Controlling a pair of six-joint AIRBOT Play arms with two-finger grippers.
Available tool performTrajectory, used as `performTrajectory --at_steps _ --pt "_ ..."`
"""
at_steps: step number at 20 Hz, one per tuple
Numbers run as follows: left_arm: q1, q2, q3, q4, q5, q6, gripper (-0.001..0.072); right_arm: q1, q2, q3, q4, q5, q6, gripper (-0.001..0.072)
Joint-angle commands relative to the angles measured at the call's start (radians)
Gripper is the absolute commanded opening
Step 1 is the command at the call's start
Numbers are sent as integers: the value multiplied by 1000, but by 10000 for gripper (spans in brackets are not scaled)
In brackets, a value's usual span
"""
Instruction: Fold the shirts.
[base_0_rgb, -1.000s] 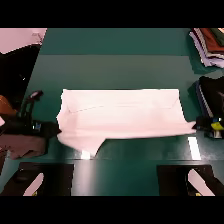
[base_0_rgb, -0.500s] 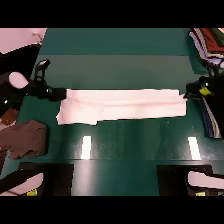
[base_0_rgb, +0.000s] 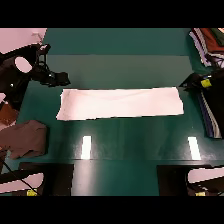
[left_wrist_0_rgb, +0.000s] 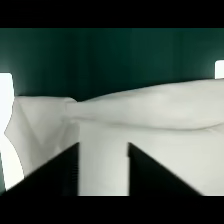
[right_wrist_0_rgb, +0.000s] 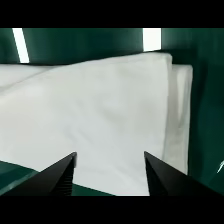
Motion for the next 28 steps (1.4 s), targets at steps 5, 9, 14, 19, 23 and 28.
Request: performTrajectory --at_steps 5,9,14,19,23,28 --pt "-1 -6 38 -142 -139 4 28 -172 -14 -227 51 -5 -93 634" --pt "-26 -9 38 -184 -127 4 28 -113 -77 -253 70 -58 -135 634" --pt "-151 -60 38 -189 -50 -24 27 -45 -131 -253 153 -81 -171 461" --pt "-301 -196 74 -233 81 -57 26 -37 -40 -215 164 -54 -204 14" --pt "-402 -367 225 -250 77 -58 26 48 78 -39 215 29 -132 13" --pt "-481 -533 369 -292 74 -58 26 241 145 158 336 28 -66 13"
